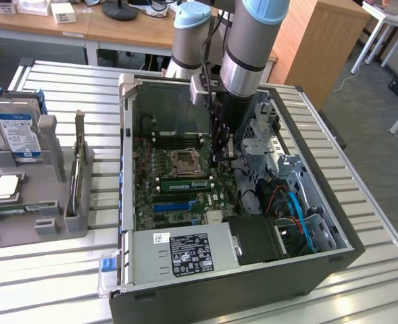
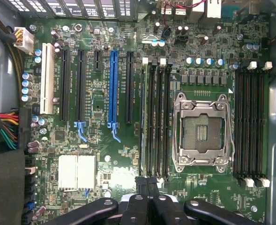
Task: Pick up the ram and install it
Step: 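Press down the ram until it locks into place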
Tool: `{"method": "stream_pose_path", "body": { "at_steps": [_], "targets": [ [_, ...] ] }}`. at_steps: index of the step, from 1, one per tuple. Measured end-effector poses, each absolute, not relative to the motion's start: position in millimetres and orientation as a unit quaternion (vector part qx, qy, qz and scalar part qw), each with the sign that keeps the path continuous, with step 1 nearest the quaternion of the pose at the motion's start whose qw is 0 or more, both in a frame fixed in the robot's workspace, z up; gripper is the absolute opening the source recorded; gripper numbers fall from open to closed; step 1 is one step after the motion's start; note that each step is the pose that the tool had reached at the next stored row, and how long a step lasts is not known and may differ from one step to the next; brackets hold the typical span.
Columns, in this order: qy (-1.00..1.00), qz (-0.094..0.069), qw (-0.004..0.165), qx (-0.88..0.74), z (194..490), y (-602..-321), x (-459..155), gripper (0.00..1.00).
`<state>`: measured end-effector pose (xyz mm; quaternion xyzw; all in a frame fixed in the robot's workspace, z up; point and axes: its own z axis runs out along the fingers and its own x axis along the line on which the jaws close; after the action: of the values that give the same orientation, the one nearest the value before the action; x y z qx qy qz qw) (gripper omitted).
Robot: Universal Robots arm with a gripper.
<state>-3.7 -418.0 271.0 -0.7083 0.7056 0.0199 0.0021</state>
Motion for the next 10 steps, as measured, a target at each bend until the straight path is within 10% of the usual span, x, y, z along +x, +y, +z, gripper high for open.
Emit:
{"method": "stream_pose_path", "body": {
  "at_steps": [10],
  "targets": [
    [0.706,0.02,0.002,-0.708,270.0,-418.0,-3.7,0.11]
  ]
}}
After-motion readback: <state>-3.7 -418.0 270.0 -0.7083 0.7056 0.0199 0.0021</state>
